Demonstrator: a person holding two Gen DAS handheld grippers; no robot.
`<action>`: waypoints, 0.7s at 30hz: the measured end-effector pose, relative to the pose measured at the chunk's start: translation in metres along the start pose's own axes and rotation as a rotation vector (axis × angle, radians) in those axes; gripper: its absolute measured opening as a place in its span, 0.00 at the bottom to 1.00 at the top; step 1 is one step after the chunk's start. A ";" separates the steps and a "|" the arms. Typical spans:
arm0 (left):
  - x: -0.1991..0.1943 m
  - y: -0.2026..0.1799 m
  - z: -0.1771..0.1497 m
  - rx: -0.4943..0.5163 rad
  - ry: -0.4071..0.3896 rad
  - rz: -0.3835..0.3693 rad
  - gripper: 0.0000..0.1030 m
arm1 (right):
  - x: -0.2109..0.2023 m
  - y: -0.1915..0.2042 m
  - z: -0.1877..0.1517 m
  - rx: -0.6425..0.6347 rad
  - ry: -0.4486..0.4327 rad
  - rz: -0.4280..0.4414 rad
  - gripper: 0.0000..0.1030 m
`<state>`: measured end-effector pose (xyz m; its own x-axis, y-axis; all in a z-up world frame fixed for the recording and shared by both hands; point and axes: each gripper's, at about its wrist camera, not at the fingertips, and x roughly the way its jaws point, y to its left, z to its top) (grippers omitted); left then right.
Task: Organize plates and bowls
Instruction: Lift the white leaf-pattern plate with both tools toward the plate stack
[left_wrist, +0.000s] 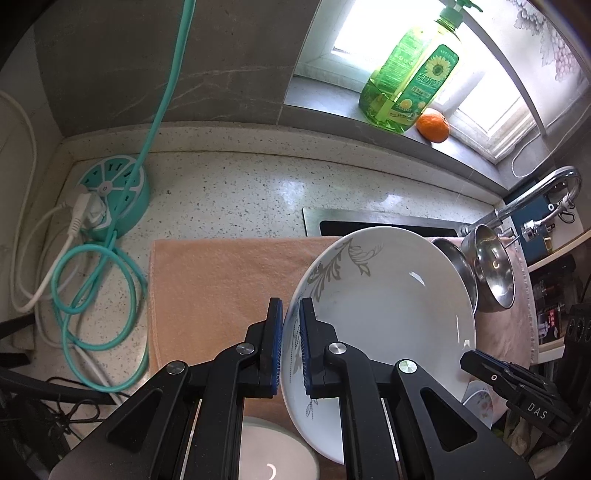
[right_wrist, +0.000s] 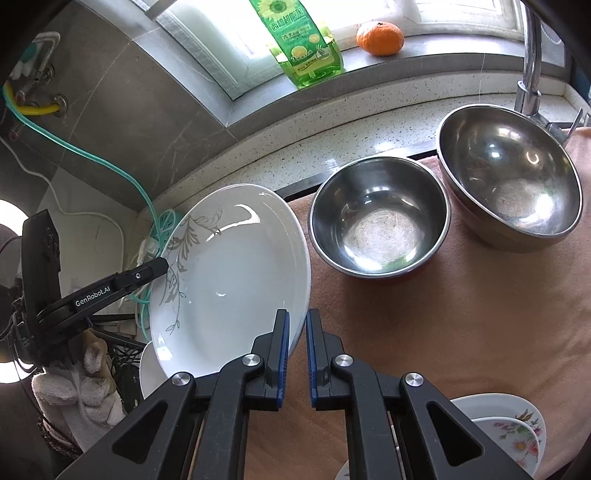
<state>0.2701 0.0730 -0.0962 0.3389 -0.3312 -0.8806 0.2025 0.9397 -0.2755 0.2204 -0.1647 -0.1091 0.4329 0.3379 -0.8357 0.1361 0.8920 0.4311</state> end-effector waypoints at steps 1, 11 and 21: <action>-0.002 -0.001 -0.002 -0.002 -0.002 -0.001 0.07 | -0.002 -0.001 -0.001 -0.001 -0.001 0.002 0.08; -0.012 -0.023 -0.026 -0.004 -0.011 -0.008 0.07 | -0.019 -0.014 -0.011 0.001 -0.012 0.010 0.08; -0.019 -0.052 -0.054 -0.012 -0.017 -0.022 0.07 | -0.036 -0.037 -0.026 0.010 -0.008 0.006 0.08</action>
<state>0.2041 0.0352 -0.0861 0.3501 -0.3530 -0.8676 0.1987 0.9332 -0.2995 0.1768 -0.2023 -0.1038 0.4408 0.3412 -0.8302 0.1418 0.8868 0.4398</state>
